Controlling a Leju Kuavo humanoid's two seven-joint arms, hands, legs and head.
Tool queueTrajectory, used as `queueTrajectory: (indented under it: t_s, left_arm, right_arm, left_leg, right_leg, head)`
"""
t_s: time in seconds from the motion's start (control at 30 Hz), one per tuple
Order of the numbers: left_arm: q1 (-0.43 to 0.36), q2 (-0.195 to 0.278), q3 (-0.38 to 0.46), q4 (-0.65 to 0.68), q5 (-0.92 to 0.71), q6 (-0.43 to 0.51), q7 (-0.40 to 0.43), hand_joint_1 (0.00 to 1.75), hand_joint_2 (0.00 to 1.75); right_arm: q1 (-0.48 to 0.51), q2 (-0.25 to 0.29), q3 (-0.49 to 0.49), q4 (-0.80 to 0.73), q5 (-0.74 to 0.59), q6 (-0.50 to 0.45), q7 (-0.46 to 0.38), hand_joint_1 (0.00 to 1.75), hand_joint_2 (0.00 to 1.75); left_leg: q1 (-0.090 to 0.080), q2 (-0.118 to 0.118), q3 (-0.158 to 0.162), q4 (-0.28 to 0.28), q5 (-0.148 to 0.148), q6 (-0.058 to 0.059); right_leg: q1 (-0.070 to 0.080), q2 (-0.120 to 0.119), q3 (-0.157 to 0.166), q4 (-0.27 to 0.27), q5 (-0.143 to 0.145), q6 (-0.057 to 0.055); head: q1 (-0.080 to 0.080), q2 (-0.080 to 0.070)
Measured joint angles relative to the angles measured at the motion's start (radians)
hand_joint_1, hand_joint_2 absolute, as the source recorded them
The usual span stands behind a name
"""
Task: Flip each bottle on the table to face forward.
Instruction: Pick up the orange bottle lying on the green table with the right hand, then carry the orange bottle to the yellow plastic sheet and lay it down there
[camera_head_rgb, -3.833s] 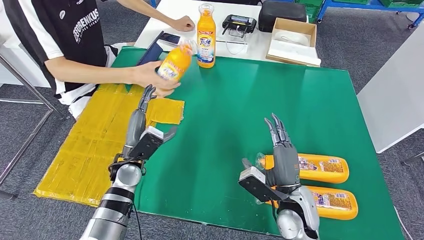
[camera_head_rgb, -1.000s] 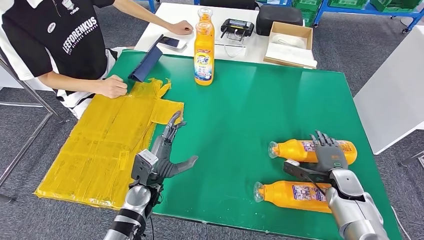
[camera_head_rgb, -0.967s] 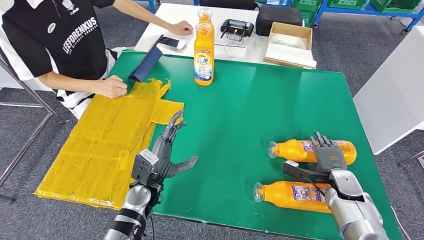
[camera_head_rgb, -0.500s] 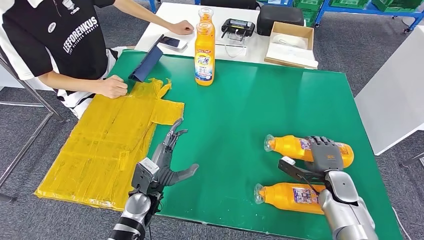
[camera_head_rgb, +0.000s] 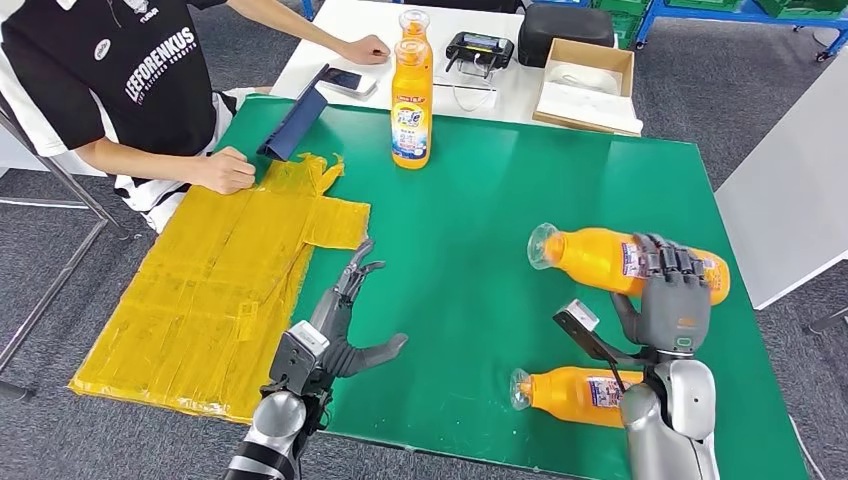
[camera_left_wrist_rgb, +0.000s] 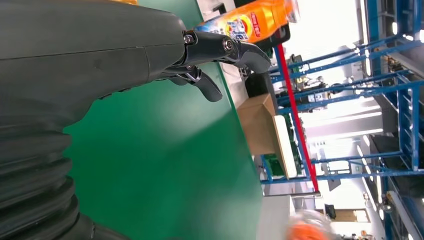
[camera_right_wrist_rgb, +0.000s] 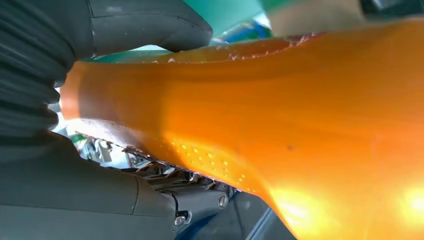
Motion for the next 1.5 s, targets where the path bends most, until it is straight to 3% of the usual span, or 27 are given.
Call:
queueTrajectory:
  t_s: [0.13, 0.27, 0.53, 0.87, 1.13, 1.5]
  left_arm:
    - [0.01, -0.001, -0.008, -0.018, -0.004, 0.001, 0.011, 0.0, 1.75]
    - [0.02, -0.001, -0.013, -0.038, -0.004, -0.011, 0.024, 0.0, 1.75]
    - [0.026, -0.001, -0.031, -0.058, 0.007, -0.027, 0.029, 0.0, 1.75]
    - [0.021, -0.002, -0.056, -0.067, 0.007, -0.035, 0.032, 0.0, 1.75]
    - [0.006, -0.002, -0.084, -0.072, 0.007, -0.039, 0.038, 0.0, 1.75]
    - [-0.012, -0.001, -0.129, -0.072, 0.023, -0.057, 0.039, 0.0, 1.75]
  right_arm:
    - [0.072, 0.053, 0.0, -0.151, -0.212, 0.053, -0.042, 1.75, 1.75]
    - [0.147, 0.084, 0.058, -0.264, -0.444, 0.253, -0.089, 1.75, 1.75]
    - [0.219, 0.138, 0.13, -0.371, -0.743, 0.537, -0.181, 1.75, 1.75]
    - [0.235, 0.189, 0.184, -0.385, -0.805, 0.662, -0.195, 1.75, 1.75]
    - [0.226, 0.229, 0.29, -0.348, -0.763, 0.693, -0.181, 1.75, 1.75]
    - [0.137, 0.266, 0.419, -0.056, -0.786, 0.625, -0.137, 1.75, 1.75]
  left_leg:
    - [0.0, -0.003, -0.001, 0.0, -0.001, -0.001]
    - [0.0, -0.004, -0.001, 0.0, -0.001, -0.001]
    - [0.0, -0.003, -0.001, 0.0, -0.001, -0.001]
    - [0.0, -0.004, -0.001, 0.0, -0.001, -0.001]
    - [0.0, -0.004, -0.001, 0.0, -0.001, -0.001]
    - [0.0, -0.003, -0.001, 0.0, -0.001, -0.001]
  right_leg:
    - [0.0, -0.001, 0.001, 0.0, -0.002, 0.001]
    - [0.0, -0.001, 0.0, 0.0, -0.002, 0.001]
    - [0.0, -0.001, 0.0, 0.0, -0.003, 0.0]
    - [0.0, -0.001, 0.0, 0.0, -0.003, 0.0]
    - [0.0, -0.001, 0.0, 0.0, -0.003, 0.0]
    - [0.0, -0.001, 0.0, 0.0, -0.003, 0.0]
  head:
    - [0.0, 0.0]
    - [0.0, 0.0]
    - [0.0, 0.0]
    - [0.0, 0.0]
    - [0.0, 0.0]
    - [0.0, 0.0]
